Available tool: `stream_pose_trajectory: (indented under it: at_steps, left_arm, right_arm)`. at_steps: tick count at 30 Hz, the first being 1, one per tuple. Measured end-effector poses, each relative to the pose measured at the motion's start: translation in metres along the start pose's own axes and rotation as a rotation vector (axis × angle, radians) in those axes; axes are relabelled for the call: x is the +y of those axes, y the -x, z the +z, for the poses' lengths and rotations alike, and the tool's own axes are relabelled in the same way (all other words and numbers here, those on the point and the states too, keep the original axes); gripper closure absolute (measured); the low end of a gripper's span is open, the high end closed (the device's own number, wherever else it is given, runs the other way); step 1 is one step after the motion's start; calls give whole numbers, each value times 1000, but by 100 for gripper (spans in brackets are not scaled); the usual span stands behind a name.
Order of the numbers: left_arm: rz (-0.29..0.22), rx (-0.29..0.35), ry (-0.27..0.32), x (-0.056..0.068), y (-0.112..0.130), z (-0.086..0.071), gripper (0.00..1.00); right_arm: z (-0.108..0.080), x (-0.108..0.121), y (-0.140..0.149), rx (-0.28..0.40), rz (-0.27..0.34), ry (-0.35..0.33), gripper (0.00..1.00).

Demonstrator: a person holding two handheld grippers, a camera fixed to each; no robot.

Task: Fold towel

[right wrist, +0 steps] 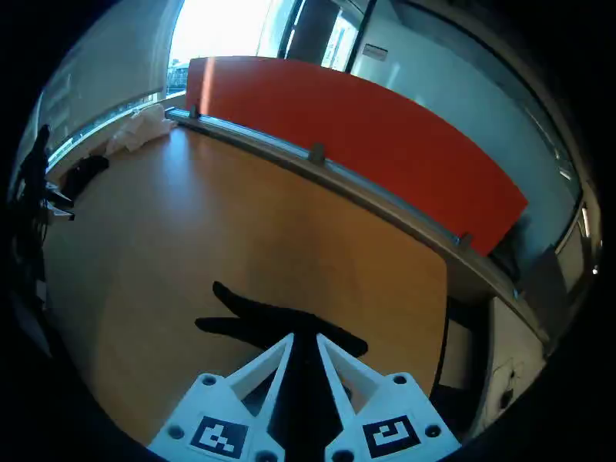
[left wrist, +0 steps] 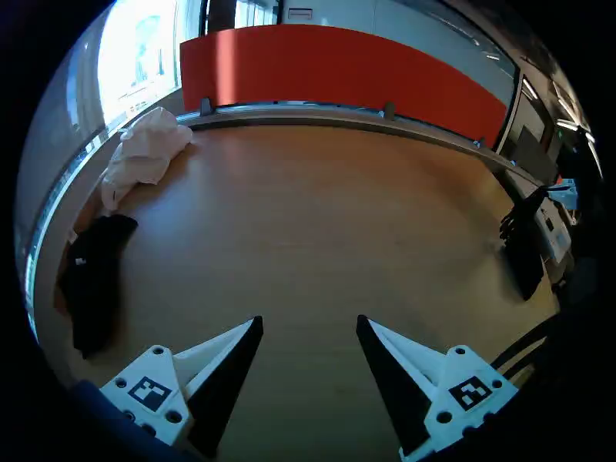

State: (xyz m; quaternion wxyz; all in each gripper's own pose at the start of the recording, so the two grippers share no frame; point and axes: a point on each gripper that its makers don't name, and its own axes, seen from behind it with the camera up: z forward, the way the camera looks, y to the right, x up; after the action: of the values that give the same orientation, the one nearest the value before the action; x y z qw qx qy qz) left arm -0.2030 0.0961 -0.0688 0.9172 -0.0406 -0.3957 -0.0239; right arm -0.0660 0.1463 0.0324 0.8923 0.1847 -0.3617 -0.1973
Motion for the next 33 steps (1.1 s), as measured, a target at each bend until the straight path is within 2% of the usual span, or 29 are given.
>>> stream_pose_trajectory:
  at_steps: [9, 15, 21, 26, 33]
  left_arm:
    - [-3, -5, 6, 2, 4, -1, 10]
    - [13, -14, 11, 7, 9, -1, 10]
    - [25, -16, 15, 11, 11, -2, 10]
    - [31, -11, 15, 14, 8, -4, 10]
    - [27, -5, 5, 10, 8, -7, 10]
  right_arm:
    - [-31, 11, 70, -102, 13, 31, 95]
    - [-43, 7, 108, -151, 34, 37, 95]
    - [-47, -1, 116, -151, 50, 36, 95]
    - [-49, 3, 123, -165, 51, 53, 95]
    - [-46, 8, 164, -232, 89, 75, 95]
